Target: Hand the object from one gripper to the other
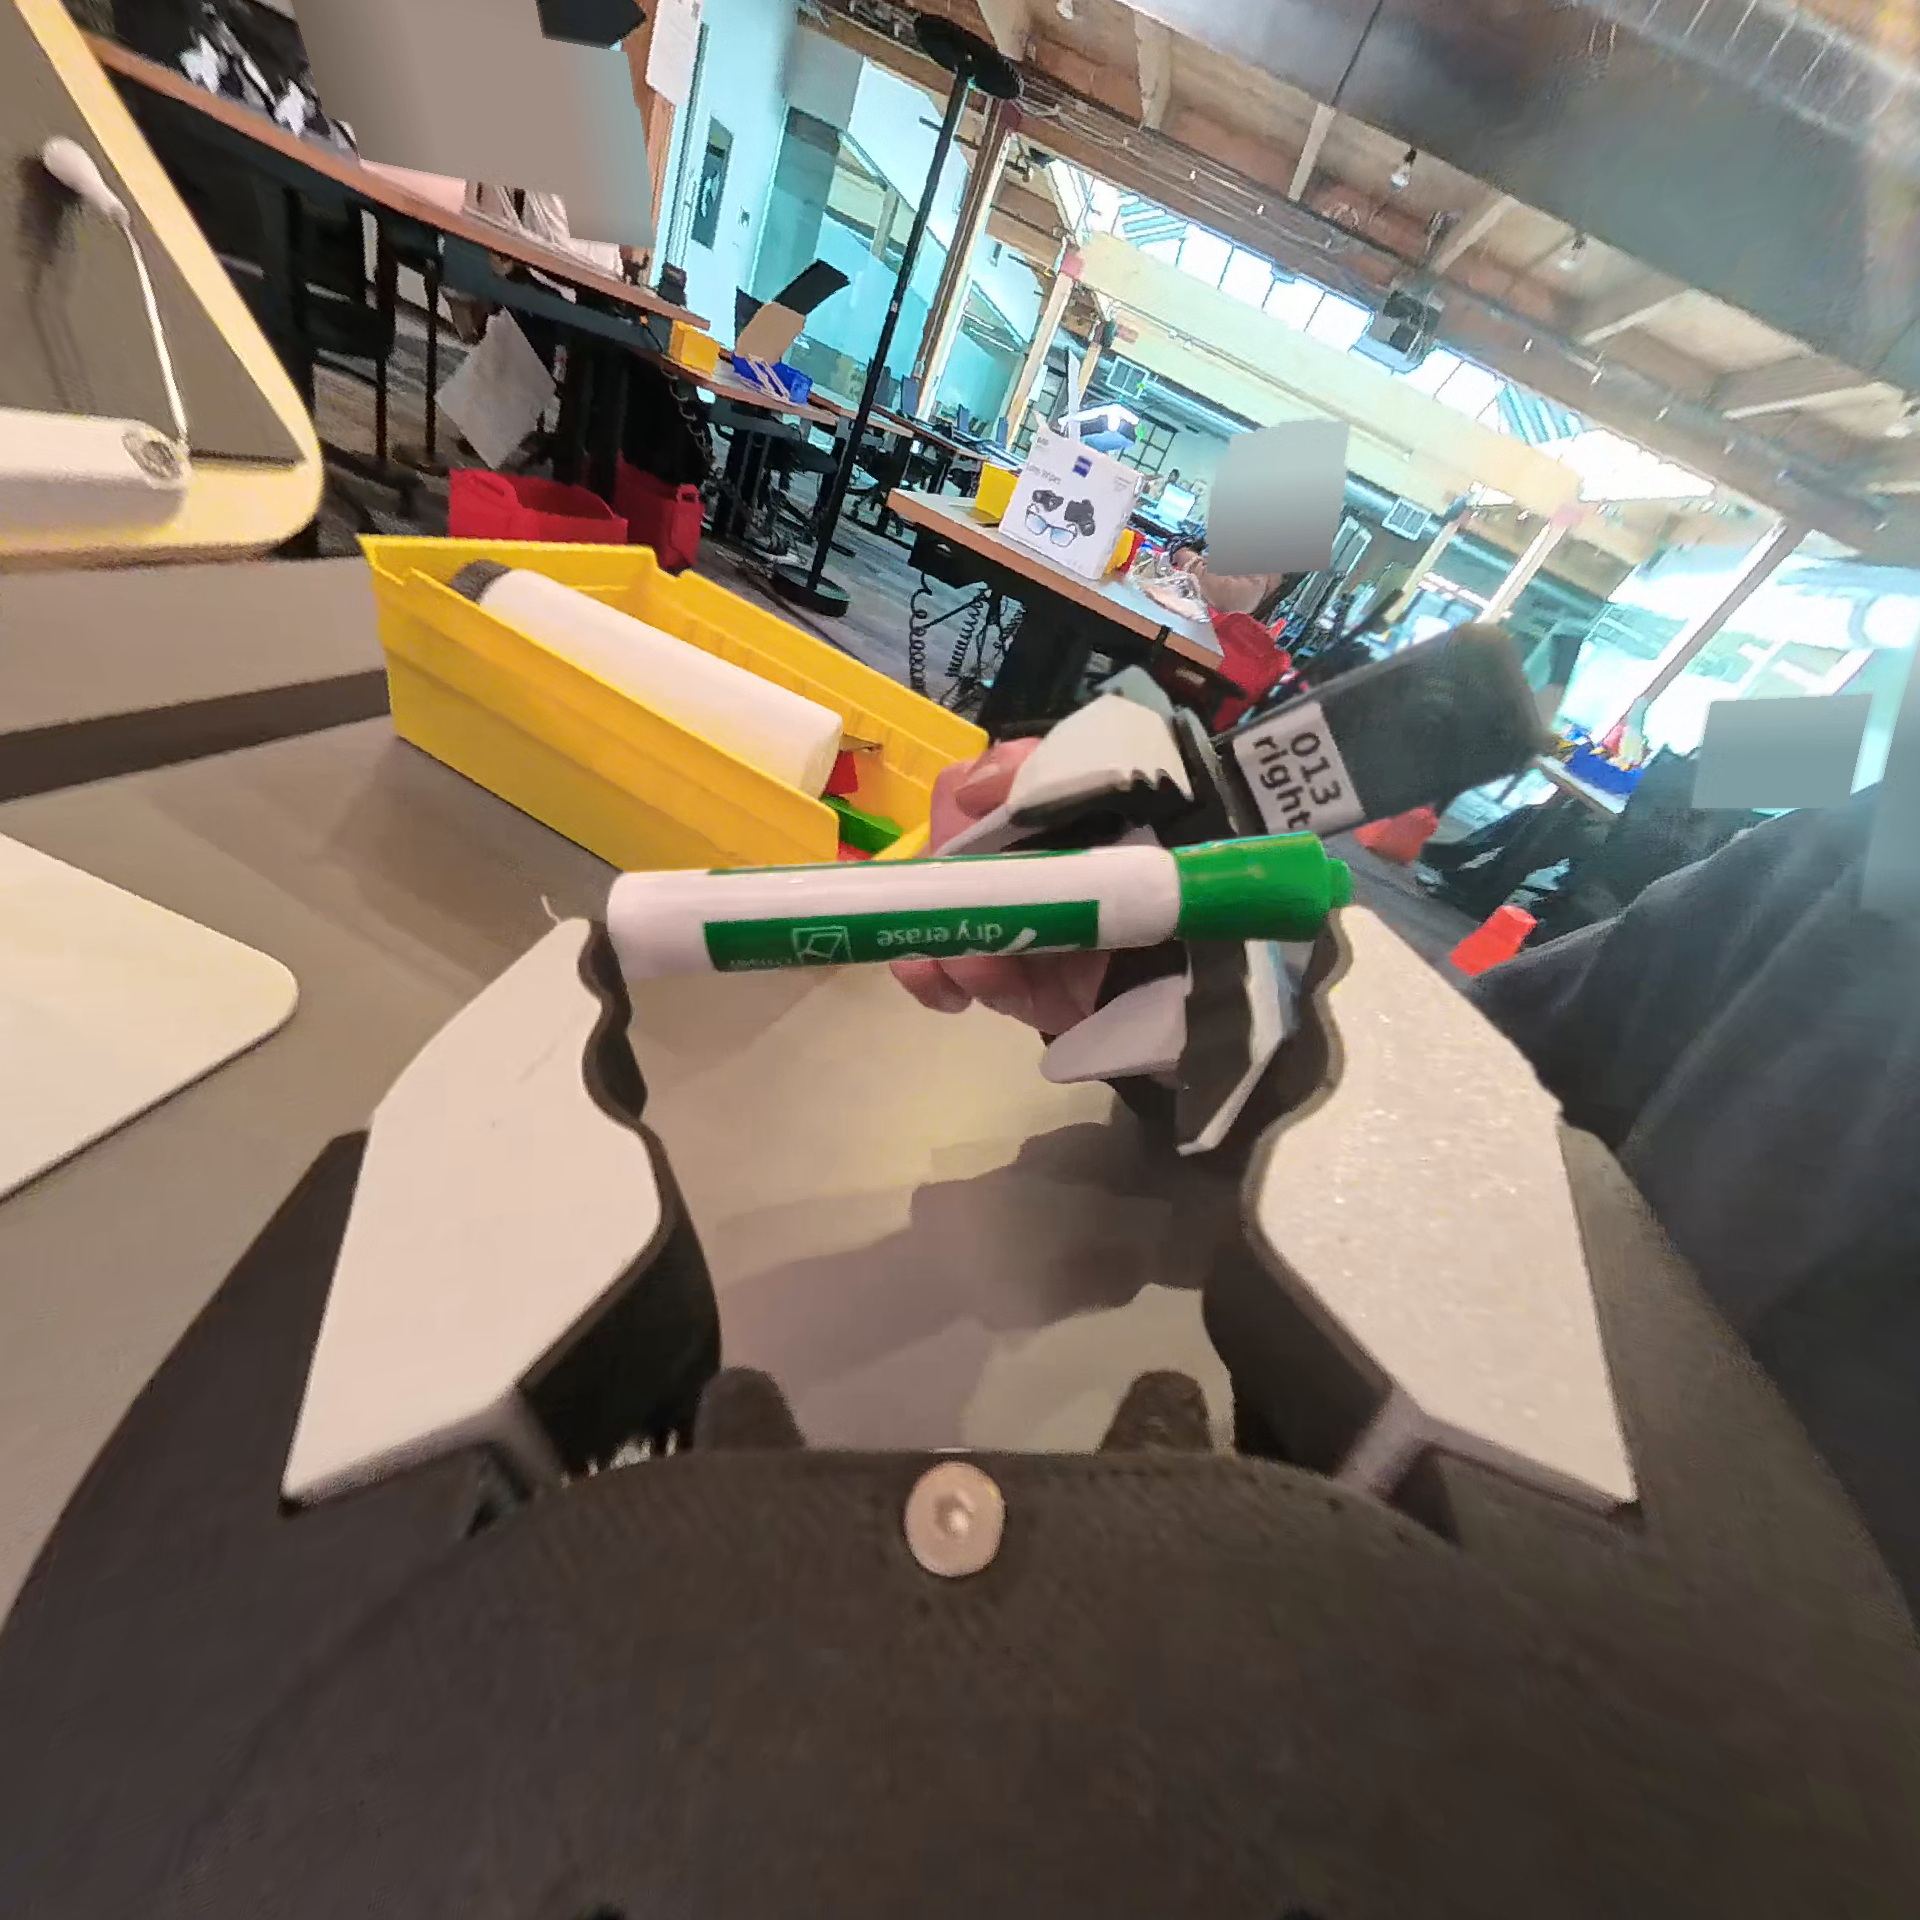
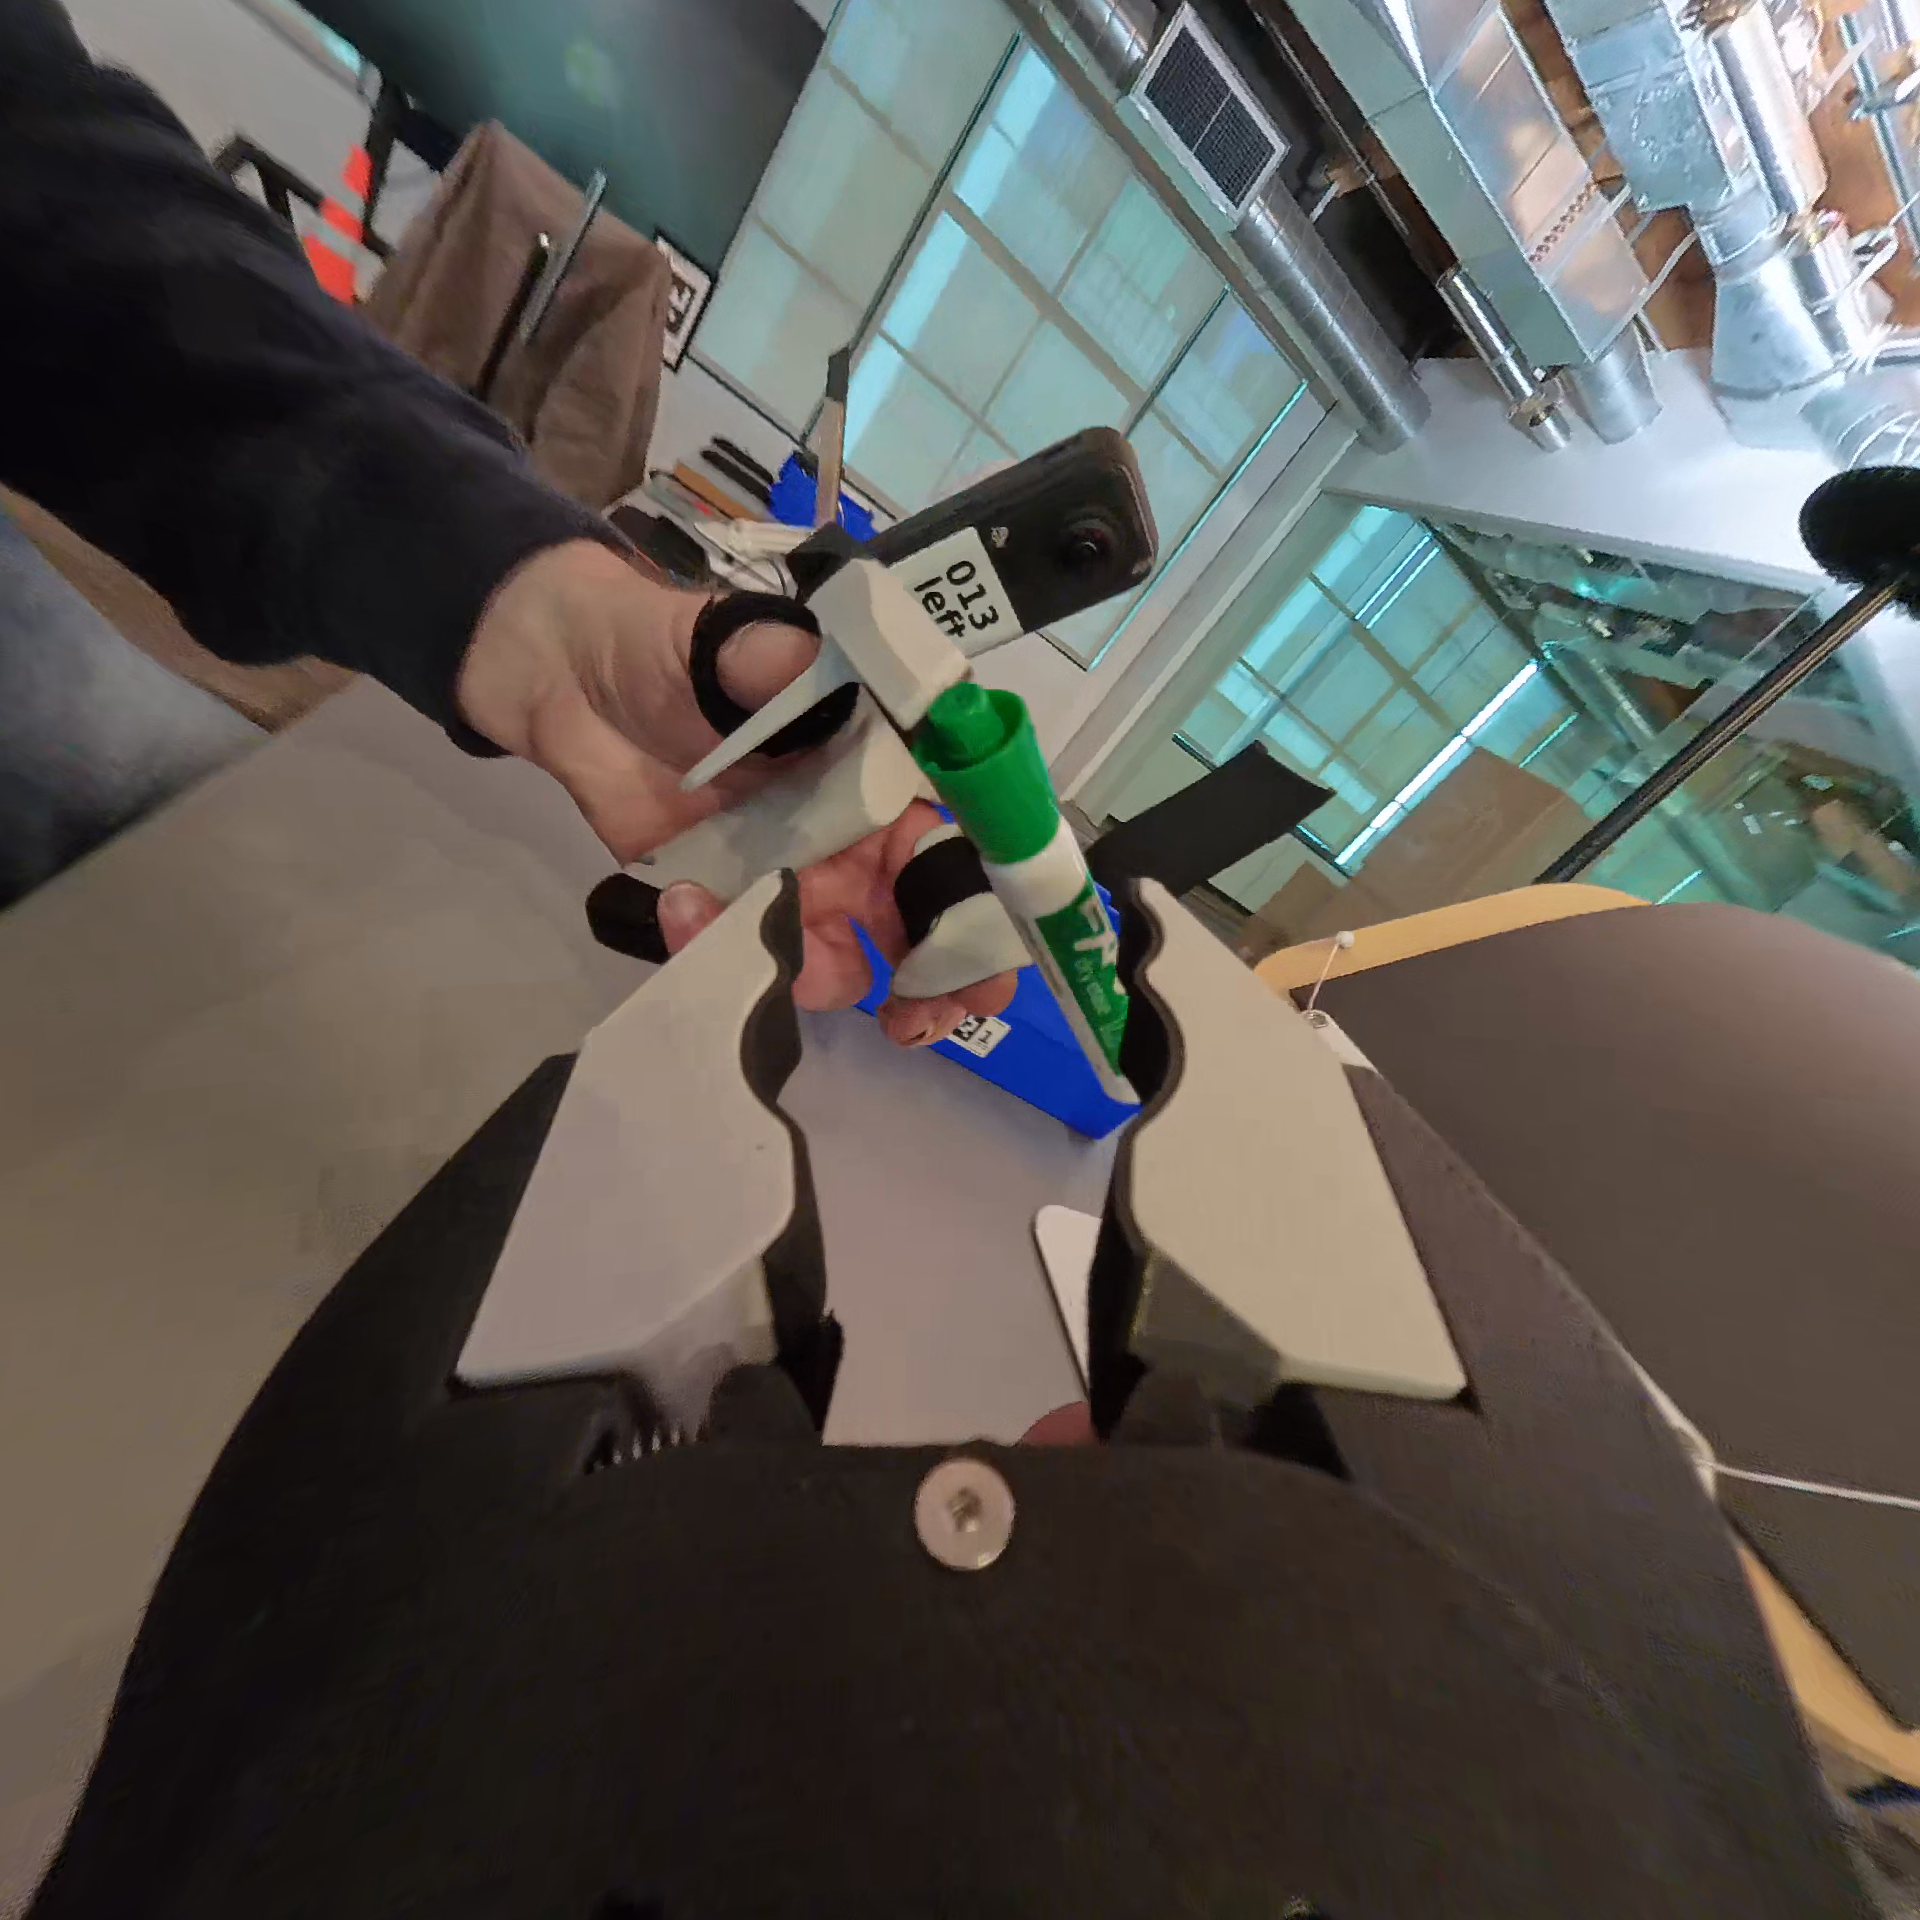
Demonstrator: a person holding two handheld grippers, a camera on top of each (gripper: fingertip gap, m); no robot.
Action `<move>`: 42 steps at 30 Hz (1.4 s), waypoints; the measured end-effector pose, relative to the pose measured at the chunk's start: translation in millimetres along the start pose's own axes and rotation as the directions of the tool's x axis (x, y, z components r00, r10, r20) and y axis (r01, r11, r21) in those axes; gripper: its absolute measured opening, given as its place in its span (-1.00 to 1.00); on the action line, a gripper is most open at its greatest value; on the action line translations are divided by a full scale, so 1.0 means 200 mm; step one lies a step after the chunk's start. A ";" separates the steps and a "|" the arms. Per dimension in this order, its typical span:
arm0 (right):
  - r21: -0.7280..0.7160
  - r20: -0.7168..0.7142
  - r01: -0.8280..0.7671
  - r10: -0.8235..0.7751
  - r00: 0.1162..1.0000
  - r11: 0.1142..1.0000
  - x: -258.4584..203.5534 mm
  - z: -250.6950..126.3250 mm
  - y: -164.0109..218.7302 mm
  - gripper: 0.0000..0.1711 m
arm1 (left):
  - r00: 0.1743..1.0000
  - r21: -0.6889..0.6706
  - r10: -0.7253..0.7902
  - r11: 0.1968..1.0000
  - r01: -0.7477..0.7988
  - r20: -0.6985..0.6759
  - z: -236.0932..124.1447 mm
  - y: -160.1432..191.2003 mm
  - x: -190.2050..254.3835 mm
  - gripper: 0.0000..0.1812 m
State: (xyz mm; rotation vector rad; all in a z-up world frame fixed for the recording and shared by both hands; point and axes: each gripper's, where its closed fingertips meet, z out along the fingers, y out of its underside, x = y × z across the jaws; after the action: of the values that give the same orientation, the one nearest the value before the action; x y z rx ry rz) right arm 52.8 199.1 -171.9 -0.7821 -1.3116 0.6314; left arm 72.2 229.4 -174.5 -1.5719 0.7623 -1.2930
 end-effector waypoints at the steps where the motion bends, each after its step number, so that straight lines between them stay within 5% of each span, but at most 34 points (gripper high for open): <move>1: -0.014 -0.009 0.030 -0.030 1.000 0.999 0.00 0.01 0.01 -0.37 | 1.000 0.000 -0.024 1.000 0.024 -0.007 0.00 0.01 0.00 0.33; 9: -0.085 -0.098 0.164 -0.172 0.980 0.983 0.05 0.00 0.03 -0.81 | 0.993 -0.021 -0.106 0.994 0.105 -0.045 0.02 0.07 0.01 0.33; 20: -0.107 -0.085 0.157 -0.166 0.982 0.982 0.05 0.00 0.04 -0.82 | 0.983 -0.018 -0.163 0.987 0.162 -0.080 0.02 0.08 0.02 0.33; 27: 0.041 -0.030 -0.306 0.307 0.951 0.951 0.15 -0.07 0.03 -0.83 | 0.970 -0.089 0.240 0.968 -0.237 0.033 -0.03 0.08 -0.01 0.27; 29: 0.087 0.023 -0.485 0.485 0.874 0.870 0.19 -0.09 0.04 -0.83 | 0.895 -0.191 0.435 0.891 -0.413 0.096 -0.04 0.09 -0.04 0.26; 33: 0.093 0.136 -0.714 0.701 0.700 0.694 0.22 -0.12 0.08 -0.83 | 0.593 -0.427 0.803 0.560 -0.710 0.066 -0.02 0.16 -0.09 0.31; 38: -0.009 0.240 -0.820 0.797 0.553 0.572 0.15 -0.11 0.13 -0.83 | 0.335 -0.499 0.940 0.262 -0.826 -0.062 0.04 0.19 -0.08 0.37; 42: -0.108 0.299 -0.850 0.832 0.467 0.516 0.07 -0.10 0.16 -0.83 | 0.274 -0.503 0.950 0.164 -0.848 -0.151 0.06 0.23 -0.08 0.42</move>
State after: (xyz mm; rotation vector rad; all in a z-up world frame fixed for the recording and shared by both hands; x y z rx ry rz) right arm 75.2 226.4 -190.3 -1.3442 -1.1048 1.6637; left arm 83.5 229.1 -223.3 -1.1220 1.6753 0.0500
